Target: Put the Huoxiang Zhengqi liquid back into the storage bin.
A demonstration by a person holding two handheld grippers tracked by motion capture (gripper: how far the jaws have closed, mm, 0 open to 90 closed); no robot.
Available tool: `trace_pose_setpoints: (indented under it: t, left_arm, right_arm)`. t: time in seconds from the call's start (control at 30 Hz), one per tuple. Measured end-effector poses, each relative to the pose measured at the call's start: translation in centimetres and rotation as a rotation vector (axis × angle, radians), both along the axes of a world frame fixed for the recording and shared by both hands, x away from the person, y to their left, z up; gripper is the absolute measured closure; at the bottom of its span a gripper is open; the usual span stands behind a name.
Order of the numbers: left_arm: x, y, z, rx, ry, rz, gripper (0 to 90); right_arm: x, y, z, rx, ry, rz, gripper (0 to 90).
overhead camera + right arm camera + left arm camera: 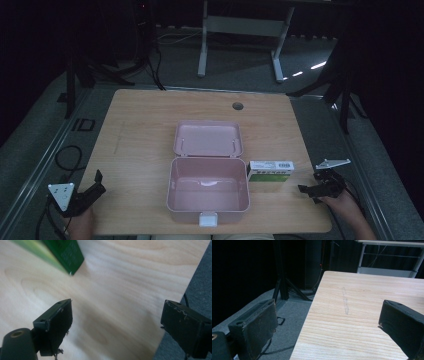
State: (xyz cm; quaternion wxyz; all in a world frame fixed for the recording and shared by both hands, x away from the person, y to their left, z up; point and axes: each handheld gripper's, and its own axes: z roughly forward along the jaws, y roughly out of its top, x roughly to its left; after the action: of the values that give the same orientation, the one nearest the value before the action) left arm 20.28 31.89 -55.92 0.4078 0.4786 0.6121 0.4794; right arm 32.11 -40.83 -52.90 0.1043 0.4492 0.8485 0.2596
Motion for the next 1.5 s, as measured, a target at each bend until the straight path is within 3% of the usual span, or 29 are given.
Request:
trace_pose_setpoints:
  t: [0.23, 0.5, 0.9, 1.07, 1.3, 1.5]
  left_arm:
    - [0.0, -0.1, 0.0, 0.005, 0.002, -0.004, 2.3]
    - [0.1, -0.1, 0.0, 0.017, 0.010, -0.010, 2.3]
    - [0.1, -0.1, 0.0, 0.015, 0.012, -0.019, 2.3]
    - [0.1, -0.1, 0.0, 0.017, 0.012, -0.018, 2.3]
    - [0.1, -0.1, 0.0, 0.010, 0.011, -0.023, 2.3]
    - [0.1, -0.1, 0.0, 0.012, 0.013, -0.027, 2.3]
  right_arm:
    - [-0.3, 0.5, 0.2, -0.077, 0.104, 0.115, 10.2]
    - [-0.6, 1.0, 0.4, -0.152, 0.178, 0.175, 10.3]
    - [-0.9, 2.4, 1.1, -0.277, 0.266, 0.339, 13.1]
    - [-1.1, 3.2, 1.2, -0.337, 0.322, 0.394, 13.1]
    - [-1.1, 3.7, 1.8, -0.375, 0.366, 0.407, 13.3]
    - [-1.6, 4.6, 2.1, -0.437, 0.391, 0.495, 13.9]
